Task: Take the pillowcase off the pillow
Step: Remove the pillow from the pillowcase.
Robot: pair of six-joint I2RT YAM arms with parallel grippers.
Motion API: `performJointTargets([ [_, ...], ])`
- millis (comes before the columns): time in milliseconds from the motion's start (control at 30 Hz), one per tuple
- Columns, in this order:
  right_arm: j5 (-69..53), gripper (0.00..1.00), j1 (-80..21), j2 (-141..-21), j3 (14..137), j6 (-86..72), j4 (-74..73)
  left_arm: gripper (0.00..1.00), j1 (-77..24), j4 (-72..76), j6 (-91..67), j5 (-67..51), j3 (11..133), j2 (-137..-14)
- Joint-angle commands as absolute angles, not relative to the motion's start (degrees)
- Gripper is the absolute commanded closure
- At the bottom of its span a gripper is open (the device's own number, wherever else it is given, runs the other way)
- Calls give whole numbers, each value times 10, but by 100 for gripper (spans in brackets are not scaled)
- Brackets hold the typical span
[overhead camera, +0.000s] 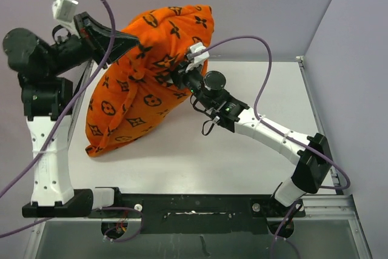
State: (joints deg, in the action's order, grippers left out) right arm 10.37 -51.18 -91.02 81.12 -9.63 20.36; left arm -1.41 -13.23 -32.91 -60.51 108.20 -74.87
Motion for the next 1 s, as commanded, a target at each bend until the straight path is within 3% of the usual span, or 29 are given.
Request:
performJointTargets([
  [0,142,100,-481,-907,793,-113,136,100,-9,9,-231,-598,1133,-676],
  [167,146,100,-482,-910,797,-131,122,100,-9,-32,-167,-629,1134,-676],
  [267,140,100,-480,-905,809,-166,123,100,-9,-72,-48,-678,1052,-634],
  [300,136,100,-481,-903,816,-174,122,96,-10,-77,-2,-678,1009,-614],
  [400,113,100,-492,-903,857,-189,119,57,-10,-127,75,-709,940,-587],
  [500,95,100,-519,-913,905,-176,117,45,-21,-139,117,-700,912,-585],
  [700,69,100,-570,-935,977,-150,108,38,-70,-315,336,-634,941,-621],
  [967,76,100,-586,-933,982,-142,100,44,-129,-304,469,-458,878,-599],
])
